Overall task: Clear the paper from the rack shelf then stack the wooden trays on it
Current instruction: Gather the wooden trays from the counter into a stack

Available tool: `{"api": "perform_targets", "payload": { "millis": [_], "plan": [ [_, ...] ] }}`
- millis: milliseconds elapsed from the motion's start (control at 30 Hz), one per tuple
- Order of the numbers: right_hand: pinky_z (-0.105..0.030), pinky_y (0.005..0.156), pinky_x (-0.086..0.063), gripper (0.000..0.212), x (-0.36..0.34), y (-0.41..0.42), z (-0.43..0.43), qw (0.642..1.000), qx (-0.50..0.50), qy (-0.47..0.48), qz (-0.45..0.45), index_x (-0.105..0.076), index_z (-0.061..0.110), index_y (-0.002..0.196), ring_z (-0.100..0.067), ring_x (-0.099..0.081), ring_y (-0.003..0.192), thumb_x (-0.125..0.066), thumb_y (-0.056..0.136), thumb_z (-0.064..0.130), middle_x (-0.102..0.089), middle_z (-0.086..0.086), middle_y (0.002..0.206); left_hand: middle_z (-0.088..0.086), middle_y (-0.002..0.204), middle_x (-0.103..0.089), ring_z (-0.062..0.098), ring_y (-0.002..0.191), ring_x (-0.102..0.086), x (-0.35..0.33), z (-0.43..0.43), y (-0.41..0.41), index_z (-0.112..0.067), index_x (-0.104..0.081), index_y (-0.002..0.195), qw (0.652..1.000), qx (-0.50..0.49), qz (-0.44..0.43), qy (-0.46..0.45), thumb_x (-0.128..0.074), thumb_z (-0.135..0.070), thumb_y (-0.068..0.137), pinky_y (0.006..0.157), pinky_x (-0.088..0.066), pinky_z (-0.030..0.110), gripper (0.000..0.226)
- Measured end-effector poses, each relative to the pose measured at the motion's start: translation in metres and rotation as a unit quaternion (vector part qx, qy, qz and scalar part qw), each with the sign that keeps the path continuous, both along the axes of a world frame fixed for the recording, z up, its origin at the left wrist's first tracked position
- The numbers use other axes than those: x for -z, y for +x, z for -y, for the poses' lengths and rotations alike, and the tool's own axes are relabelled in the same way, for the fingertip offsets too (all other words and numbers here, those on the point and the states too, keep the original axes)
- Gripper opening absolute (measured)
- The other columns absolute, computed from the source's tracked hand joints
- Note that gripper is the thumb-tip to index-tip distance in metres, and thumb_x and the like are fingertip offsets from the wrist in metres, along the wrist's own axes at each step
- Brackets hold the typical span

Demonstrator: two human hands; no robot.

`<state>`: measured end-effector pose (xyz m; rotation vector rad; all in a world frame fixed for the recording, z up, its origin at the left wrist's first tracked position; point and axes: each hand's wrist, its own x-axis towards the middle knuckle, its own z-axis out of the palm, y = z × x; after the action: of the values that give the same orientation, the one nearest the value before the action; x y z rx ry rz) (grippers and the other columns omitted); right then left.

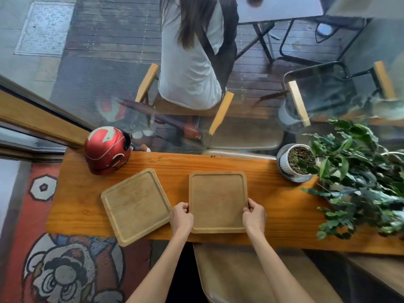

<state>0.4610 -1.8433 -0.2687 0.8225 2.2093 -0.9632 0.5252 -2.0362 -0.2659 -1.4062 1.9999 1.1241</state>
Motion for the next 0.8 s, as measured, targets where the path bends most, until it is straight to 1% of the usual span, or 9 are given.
{"api": "perform_targets", "payload": {
  "millis": [167,267,300,367,467,533,633,700,800],
  "plan": [
    [-0.047,0.112,-0.04,0.047,-0.003,0.021,-0.015,0.999,-0.039,0.029,0.016,-0.047,0.015,0.145,-0.029,-0.045,0.136,-0.053,0.099,0.01,-0.048,-0.008,0.147,0.006,0.113,-0.067,0.023,0.105,-0.063,-0.001,-0.007,0.015,-0.015,-0.063,0.105,0.997,0.071,-0.006,0.007,-0.055,0.0,0.091,0.088,-0.054,0.036,0.022],
    [-0.046,0.115,-0.034,0.054,-0.014,0.019,-0.008,0.998,-0.058,0.037,0.017,-0.035,0.015,0.152,-0.03,-0.037,0.142,-0.052,0.101,0.016,-0.037,-0.01,0.155,0.006,0.118,-0.065,0.022,0.11,-0.062,-0.007,0.0,0.017,-0.013,-0.059,0.124,0.994,0.1,-0.029,0.022,-0.055,-0.011,0.096,0.089,-0.049,0.03,0.028],
    [-0.045,0.115,-0.032,0.057,-0.021,0.019,-0.001,0.995,-0.08,0.06,-0.002,-0.031,0.015,0.154,-0.03,-0.034,0.143,-0.052,0.101,0.019,-0.034,-0.01,0.156,0.004,0.114,-0.065,0.021,0.11,-0.062,-0.011,0.005,0.019,-0.013,-0.056,0.131,0.994,0.098,-0.04,0.016,-0.053,-0.015,0.098,0.09,-0.048,0.03,0.032],
    [-0.042,0.113,-0.034,0.058,-0.036,0.025,0.024,0.981,-0.143,0.092,-0.089,-0.033,0.015,0.153,-0.028,-0.035,0.141,-0.054,0.1,0.02,-0.039,-0.009,0.152,0.0,0.106,-0.065,0.019,0.103,-0.062,-0.018,0.022,0.027,-0.014,-0.057,0.13,0.994,0.074,-0.073,-0.024,-0.048,-0.017,0.101,0.089,-0.05,0.032,0.031],
    [-0.036,0.11,-0.042,0.046,-0.048,0.039,0.083,0.955,-0.229,0.022,-0.188,-0.049,0.017,0.144,-0.019,-0.046,0.131,-0.056,0.098,0.016,-0.055,-0.003,0.139,0.008,0.109,-0.066,0.023,0.095,-0.061,-0.017,0.061,0.049,-0.014,-0.061,0.116,0.99,-0.01,-0.103,-0.096,-0.044,-0.016,0.101,0.083,-0.054,0.04,0.022],
    [-0.033,0.109,-0.043,0.041,-0.05,0.049,0.128,0.945,-0.274,-0.06,-0.172,-0.052,0.019,0.14,-0.014,-0.052,0.126,-0.053,0.099,0.017,-0.059,0.001,0.135,0.013,0.12,-0.059,0.032,0.11,-0.057,-0.013,0.092,0.066,-0.013,-0.056,0.123,0.984,-0.067,-0.086,-0.142,-0.046,-0.014,0.099,0.092,-0.05,0.048,0.025],
    [-0.031,0.104,-0.041,0.041,-0.043,0.057,0.188,0.919,-0.348,-0.131,-0.131,-0.052,0.013,0.14,-0.02,-0.053,0.123,-0.051,0.1,0.016,-0.059,-0.004,0.132,0.024,0.145,-0.04,0.043,0.137,-0.032,-0.007,0.135,0.085,-0.006,-0.04,0.144,0.976,-0.136,-0.012,-0.169,-0.054,-0.012,0.096,0.112,-0.03,0.055,0.05],
    [-0.034,0.104,-0.04,0.044,-0.029,0.058,0.218,0.916,-0.366,-0.12,-0.113,-0.048,0.015,0.142,-0.025,-0.05,0.124,-0.053,0.098,0.015,-0.056,-0.007,0.134,0.026,0.148,-0.035,0.042,0.14,-0.026,-0.003,0.159,0.096,-0.004,-0.033,0.149,0.978,-0.153,0.015,-0.144,-0.056,-0.013,0.095,0.115,-0.026,0.055,0.059],
    [-0.039,0.106,-0.038,0.051,-0.007,0.058,0.24,0.93,-0.358,-0.054,-0.063,-0.037,0.017,0.148,-0.032,-0.04,0.129,-0.052,0.098,0.018,-0.046,-0.012,0.14,0.021,0.156,-0.025,0.04,0.143,-0.024,-0.002,0.182,0.104,-0.01,-0.031,0.152,0.985,-0.141,0.032,-0.092,-0.055,-0.017,0.098,0.116,-0.025,0.049,0.06]
  ]
}}
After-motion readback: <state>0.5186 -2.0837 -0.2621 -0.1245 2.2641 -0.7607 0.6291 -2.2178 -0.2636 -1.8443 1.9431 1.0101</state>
